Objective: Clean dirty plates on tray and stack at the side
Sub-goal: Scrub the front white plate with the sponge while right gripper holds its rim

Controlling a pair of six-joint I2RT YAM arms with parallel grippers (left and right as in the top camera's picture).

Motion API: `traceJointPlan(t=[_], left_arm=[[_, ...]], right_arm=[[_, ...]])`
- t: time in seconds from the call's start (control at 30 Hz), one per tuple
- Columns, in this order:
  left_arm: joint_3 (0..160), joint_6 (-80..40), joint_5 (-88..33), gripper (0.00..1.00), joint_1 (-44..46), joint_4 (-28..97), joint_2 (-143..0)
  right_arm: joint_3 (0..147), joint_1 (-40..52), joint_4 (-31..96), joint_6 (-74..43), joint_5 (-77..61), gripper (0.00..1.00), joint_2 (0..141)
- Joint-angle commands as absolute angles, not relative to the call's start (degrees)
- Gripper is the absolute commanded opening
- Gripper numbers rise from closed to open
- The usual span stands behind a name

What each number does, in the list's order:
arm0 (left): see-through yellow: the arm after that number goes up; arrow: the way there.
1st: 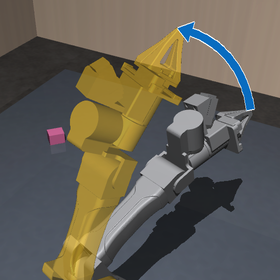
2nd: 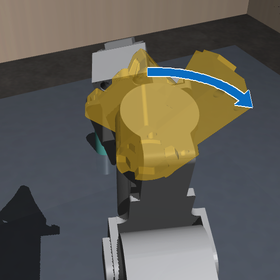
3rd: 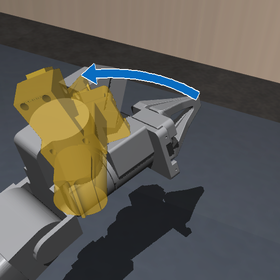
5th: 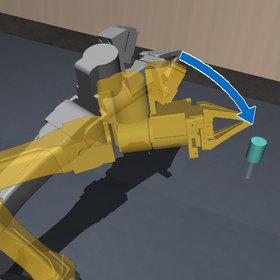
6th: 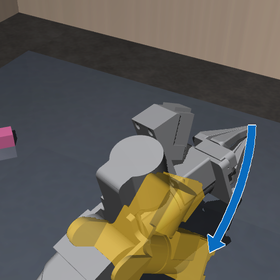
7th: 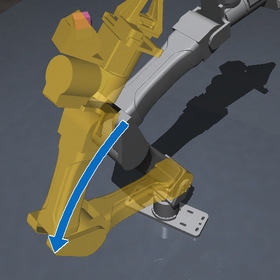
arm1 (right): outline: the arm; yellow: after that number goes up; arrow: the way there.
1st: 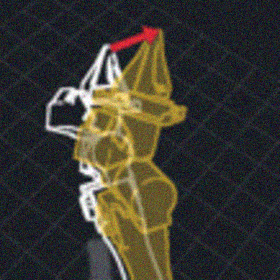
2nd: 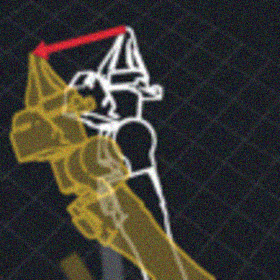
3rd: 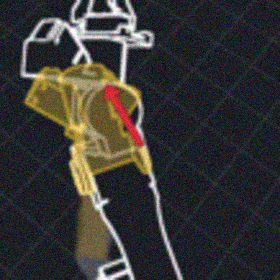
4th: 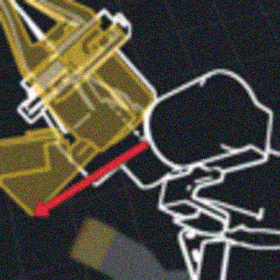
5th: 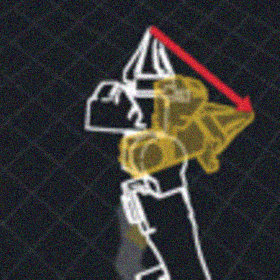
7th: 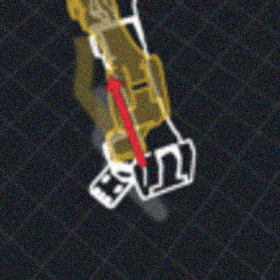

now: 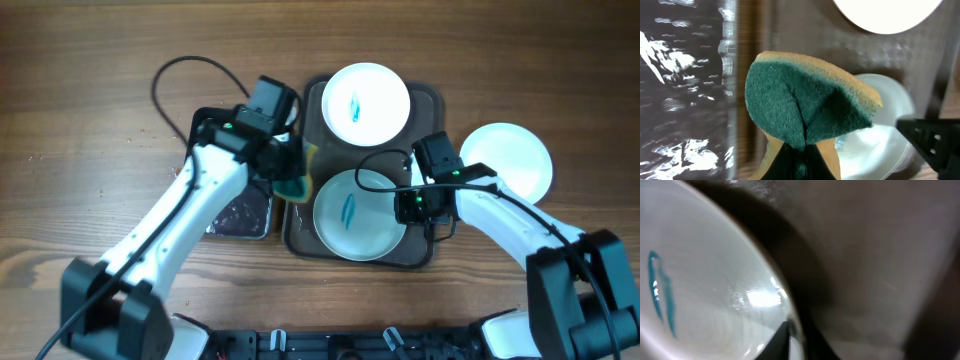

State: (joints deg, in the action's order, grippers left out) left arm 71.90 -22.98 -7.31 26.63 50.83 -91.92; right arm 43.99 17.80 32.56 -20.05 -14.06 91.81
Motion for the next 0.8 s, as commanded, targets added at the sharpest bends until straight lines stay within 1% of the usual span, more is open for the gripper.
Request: traceJointPlan(t=[0.0,0.13,0.33,0.53,0.63,0.77], left_arm=[[72.27,-22.70,-12.43,0.04,29.43,48.16,-95.79],[72.27,-22.70,-12.80,0.04,31.46,46.15,-99.66],[72.27,-22.70,-21.23,0.04,35.27,41.32,-107.15],[72.27,-23.07,-21.32,0.04,39.68,36.56,-113.97],[72.27,-27.09,-14.83,0.04,40.40,37.45,-116.40],[72.29,-33.71,2.61,0.04,39.70,43.51,-116.75]], right_arm=[[43.35,17.61,32.38,-20.12,-15.16,0.04,93.95],[43.35,17.61,32.16,-21.69,-13.23,0.04,93.95],[43.35,17.61,31.75,-24.14,-11.38,0.04,93.95],[43.35,17.61,31.77,-24.16,-11.40,0.04,93.95],[43.35,17.61,31.81,-24.21,-11.40,0.04,93.95],[43.35,17.61,31.99,-24.23,-11.40,0.04,93.95]])
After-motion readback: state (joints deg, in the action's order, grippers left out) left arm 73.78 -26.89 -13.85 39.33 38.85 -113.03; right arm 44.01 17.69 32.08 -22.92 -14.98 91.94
